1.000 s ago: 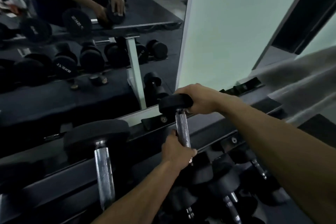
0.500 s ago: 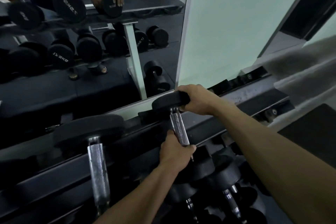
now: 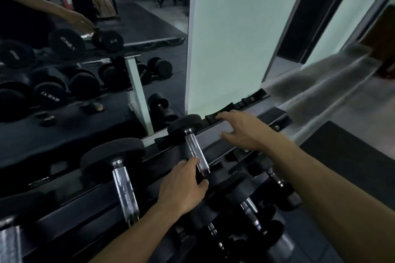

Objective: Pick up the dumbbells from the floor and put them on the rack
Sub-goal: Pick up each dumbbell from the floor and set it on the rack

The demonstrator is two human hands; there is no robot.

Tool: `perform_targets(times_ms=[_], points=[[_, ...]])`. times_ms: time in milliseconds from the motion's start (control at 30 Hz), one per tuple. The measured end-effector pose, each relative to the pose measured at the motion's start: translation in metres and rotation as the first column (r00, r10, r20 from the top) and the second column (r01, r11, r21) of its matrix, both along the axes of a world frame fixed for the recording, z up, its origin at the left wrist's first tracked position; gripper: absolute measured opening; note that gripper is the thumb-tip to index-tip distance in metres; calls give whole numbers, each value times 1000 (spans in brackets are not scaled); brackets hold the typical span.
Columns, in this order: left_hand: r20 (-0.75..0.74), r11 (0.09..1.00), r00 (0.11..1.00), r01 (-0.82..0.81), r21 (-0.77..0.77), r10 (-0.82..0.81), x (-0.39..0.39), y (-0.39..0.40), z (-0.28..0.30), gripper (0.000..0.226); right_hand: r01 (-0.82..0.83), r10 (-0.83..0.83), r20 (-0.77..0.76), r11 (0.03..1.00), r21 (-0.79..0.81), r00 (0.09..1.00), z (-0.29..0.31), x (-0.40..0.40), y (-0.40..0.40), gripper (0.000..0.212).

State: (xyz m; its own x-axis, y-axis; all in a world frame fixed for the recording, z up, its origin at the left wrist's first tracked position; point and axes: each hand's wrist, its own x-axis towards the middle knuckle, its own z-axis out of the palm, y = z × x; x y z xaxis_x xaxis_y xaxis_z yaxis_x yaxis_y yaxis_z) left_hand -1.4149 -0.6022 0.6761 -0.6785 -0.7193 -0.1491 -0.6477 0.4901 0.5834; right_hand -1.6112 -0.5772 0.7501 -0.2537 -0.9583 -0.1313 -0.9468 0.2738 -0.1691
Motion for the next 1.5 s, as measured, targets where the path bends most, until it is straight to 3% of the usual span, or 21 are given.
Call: perform_targets(times_ms=[200,533,800,967,1100,1233,1367,1500], points=[[78,943,961,274,-186,-264,59,51,20,52,180,-178,-87,984,18,980,23,63,99,52],[54,791,799,600,-120,-598,140,163,44,53,496,-493,-63,868,29,868,35,186,288,51],[158,629,617,777,33,-771,150,274,-8,53,705,-711,29,701,107,703,-17,232,431,62],[262,493,444,855,162,-857,156,364,-68,49,809,-832,108,554,197,544,-90,267,539,59],[296,442,360,851,285,-885,161,422,-133,47,837,-886,144,464,292,441,-171,284,607,60],[352,478,354,791,381,-866,165,460,-214,50,802,-889,199,459,383,413,-264,279,644,61],[418,558,387,695,454,-822,166,478,-304,42,741,-857,253,515,431,449,-362,256,656,61],[471,651,453,592,476,-757,168,480,-398,49,664,-817,290,575,478,498,-456,240,650,62]])
